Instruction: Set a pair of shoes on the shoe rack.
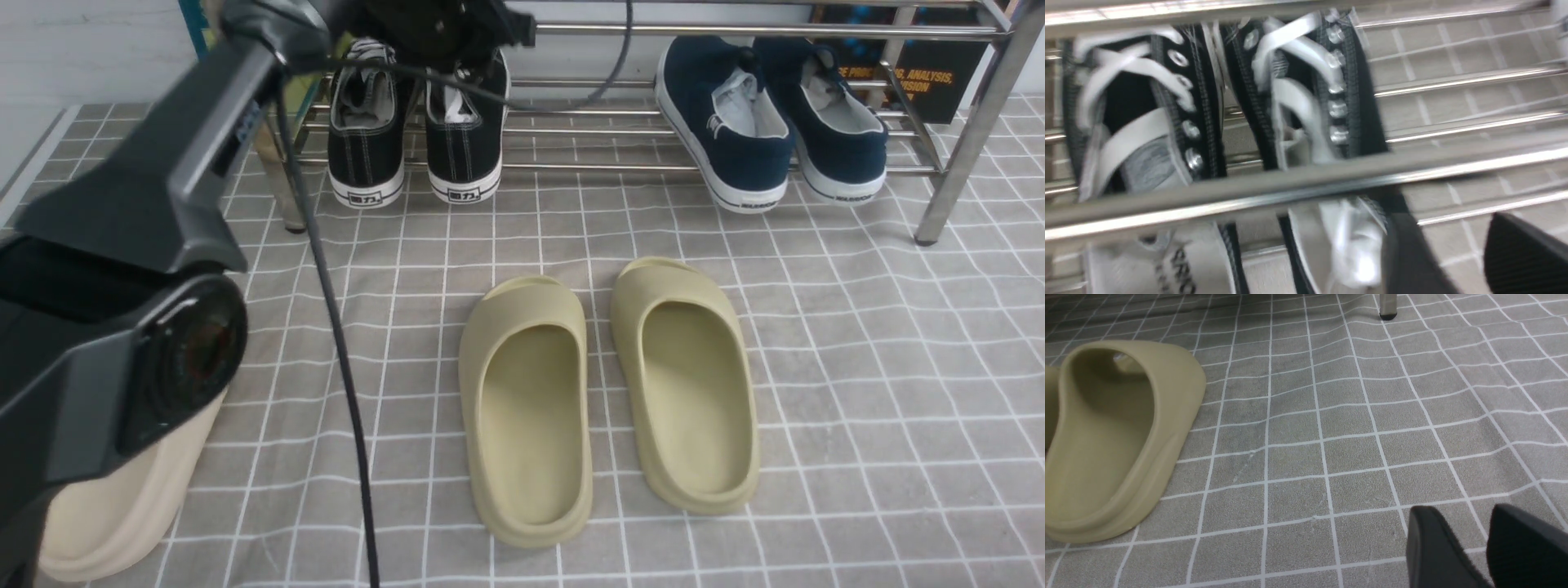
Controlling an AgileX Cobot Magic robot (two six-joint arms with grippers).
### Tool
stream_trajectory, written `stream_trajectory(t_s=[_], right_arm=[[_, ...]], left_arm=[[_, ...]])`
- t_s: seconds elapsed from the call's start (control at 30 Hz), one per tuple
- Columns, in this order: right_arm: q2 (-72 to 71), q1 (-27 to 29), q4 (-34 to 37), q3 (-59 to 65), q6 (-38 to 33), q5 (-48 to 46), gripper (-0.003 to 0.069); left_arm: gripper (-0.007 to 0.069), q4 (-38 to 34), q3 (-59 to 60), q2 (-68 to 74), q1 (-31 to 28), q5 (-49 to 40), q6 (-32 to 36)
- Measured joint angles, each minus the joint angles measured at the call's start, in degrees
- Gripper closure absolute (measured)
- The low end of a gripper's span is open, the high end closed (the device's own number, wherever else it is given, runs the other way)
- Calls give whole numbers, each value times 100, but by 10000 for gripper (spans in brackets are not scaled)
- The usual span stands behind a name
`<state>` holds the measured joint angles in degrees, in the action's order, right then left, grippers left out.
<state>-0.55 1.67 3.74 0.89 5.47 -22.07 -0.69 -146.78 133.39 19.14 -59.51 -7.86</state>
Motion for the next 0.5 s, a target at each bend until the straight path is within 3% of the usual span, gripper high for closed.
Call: stream_trajectory(t_s=[0.03, 0.13, 0.27, 0.5], right_arm=[[0, 0, 0, 0, 0, 0, 420], [0, 0, 0, 0, 0, 0, 420], [0, 0, 0, 0, 0, 0, 420], [0, 0, 0, 0, 0, 0, 420]], left_arm=[[435, -10, 0, -19, 0, -34, 0], [631, -180, -13, -214, 0, -790, 0], [638, -295, 30, -165, 0, -1210, 127], [638, -134, 704, -751, 5, -1211, 80]])
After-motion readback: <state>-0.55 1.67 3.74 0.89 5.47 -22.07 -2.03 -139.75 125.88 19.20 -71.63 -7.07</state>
